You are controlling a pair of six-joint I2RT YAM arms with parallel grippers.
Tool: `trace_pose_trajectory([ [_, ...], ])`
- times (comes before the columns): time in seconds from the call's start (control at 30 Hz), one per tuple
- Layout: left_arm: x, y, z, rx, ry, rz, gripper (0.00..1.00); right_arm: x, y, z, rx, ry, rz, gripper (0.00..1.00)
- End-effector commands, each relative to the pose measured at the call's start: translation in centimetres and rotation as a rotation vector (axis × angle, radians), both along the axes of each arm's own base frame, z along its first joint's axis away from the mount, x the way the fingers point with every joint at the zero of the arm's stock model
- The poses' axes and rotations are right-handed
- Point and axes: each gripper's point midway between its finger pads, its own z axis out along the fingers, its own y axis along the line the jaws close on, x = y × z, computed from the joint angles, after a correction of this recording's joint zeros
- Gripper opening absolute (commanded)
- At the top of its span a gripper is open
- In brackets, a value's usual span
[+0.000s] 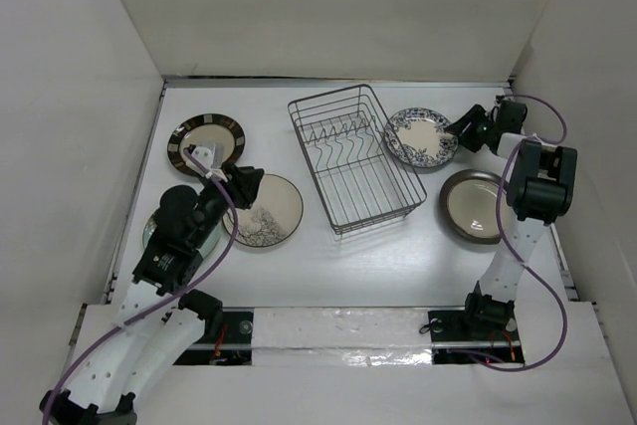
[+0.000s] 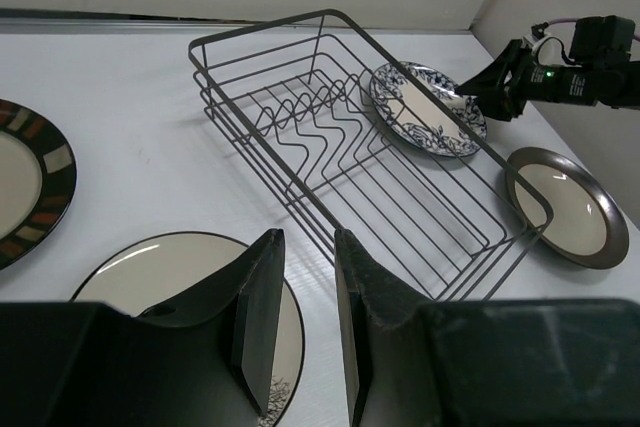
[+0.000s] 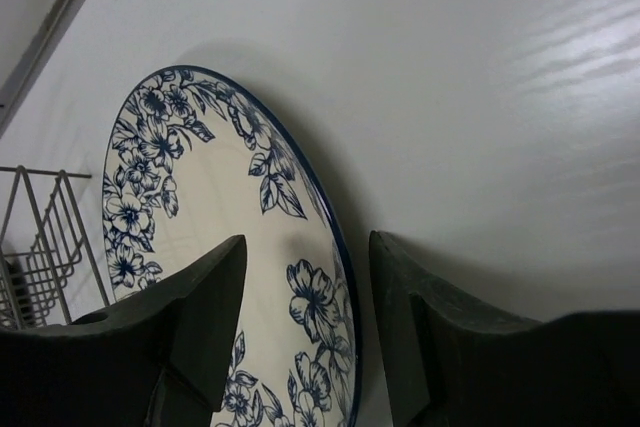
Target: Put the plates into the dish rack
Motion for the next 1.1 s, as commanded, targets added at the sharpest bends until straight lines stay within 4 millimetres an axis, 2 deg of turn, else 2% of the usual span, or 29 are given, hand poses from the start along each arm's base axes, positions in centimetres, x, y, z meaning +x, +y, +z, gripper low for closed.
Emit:
trace_pose_trajectory([
  [0.0, -0.6, 0.1, 3.6, -0.042, -0.096, -0.01, 0.24, -1.2, 2.1, -2.5, -0.026, 0.105, 0.102, 0.57],
  [0.1, -0.7, 0.6, 3.9, -0.043, -0.111, 0.014, 0.24, -1.4, 1.7, -3.0, 0.008, 0.111, 0.098, 0.49],
  [0.27, -0.9, 1.0, 4.3, -0.051, -0.127, 0.025, 0.24, -1.3, 1.9, -3.2, 0.033, 0.113, 0.094, 0.29],
  [0.3, -0.8, 1.0, 4.2, -0.047, -0.123, 0.028, 0.24, -1.2, 1.2, -2.8, 0.028, 0.098, 0.073, 0.23],
  [0.33, -0.6, 1.0, 4.0, -0.043, -0.113, 0.034, 0.24, -1.3, 0.7, -2.7, 0.031, 0.097, 0.051, 0.14],
  [0.4, -0.6, 1.0, 3.8, -0.039, -0.105, 0.031, 0.24, -1.0, -0.2, -2.0, 0.023, 0.059, 0.005, 0.05],
  [0.43, -0.6, 0.9, 3.9, -0.039, -0.108, 0.03, 0.24, -0.9, -0.3, -0.6, 0.012, 0.029, -0.006, 0.0],
  [0.5, -0.6, 1.0, 3.9, -0.042, -0.111, 0.036, 0.24, -0.6, -1.8, 1.2, -0.019, -0.026, -0.072, 0.0],
  [0.53, -0.5, 1.1, 3.8, -0.04, -0.107, 0.04, 0.24, -1.4, -2.3, 1.3, -0.023, -0.028, -0.104, 0.0],
  [0.57, -0.4, 1.1, 3.8, -0.037, -0.105, 0.042, 0.24, -1.2, -2.6, 4.0, -0.028, -0.084, -0.136, 0.0],
  [0.6, -0.4, 1.0, 3.5, -0.034, -0.095, 0.039, 0.24, -0.8, -3.2, 5.6, -0.046, -0.137, -0.168, 0.0],
  [0.63, -0.4, 0.9, 3.6, -0.034, -0.095, 0.033, 0.24, -1.4, -3.1, 6.1, -0.042, -0.15, -0.184, 0.0],
  [0.67, -0.4, 0.8, 3.6, -0.033, -0.095, 0.03, 0.24, -1.6, -3.1, 9.2, -0.041, -0.215, -0.203, 0.0],
  [0.73, -0.3, 0.8, 3.7, -0.035, -0.1, 0.031, 0.24, -2.0, -3.7, 12.2, -0.068, -0.292, -0.25, 0.0],
  [0.77, -0.2, 0.8, 3.5, -0.033, -0.096, 0.034, 0.24, -2.5, -3.2, 14.9, -0.083, -0.347, -0.26, 0.0],
  [0.87, -0.2, 0.8, 3.3, -0.027, -0.083, 0.032, 0.24, -2.8, -2.1, 19.4, -0.128, -0.44, -0.285, 0.0],
  [0.9, -0.2, 0.8, 3.5, -0.031, -0.091, 0.031, 0.24, -3.4, -2.0, 22.2, -0.153, -0.49, -0.317, 0.0],
  [0.93, -0.2, 0.9, 3.5, -0.033, -0.095, 0.037, 0.24, -3.5, -0.8, 23.6, -0.172, -0.515, -0.314, 0.0],
  [1.0, -0.1, 1.0, 3.3, -0.029, -0.089, 0.042, 0.24, -4.2, -1.2, 27.3, -0.273, -0.567, -0.389, 0.0],
  [1.03, -0.1, 0.9, 3.2, -0.028, -0.084, 0.037, 0.24, -4.8, 0.4, 29.9, -0.289, -0.623, -0.376, 0.0],
  [1.07, -0.1, 0.8, 3.1, -0.027, -0.08, 0.034, 0.24, -5.3, 0.9, 31.4, -0.32, -0.657, -0.373, 0.0],
])
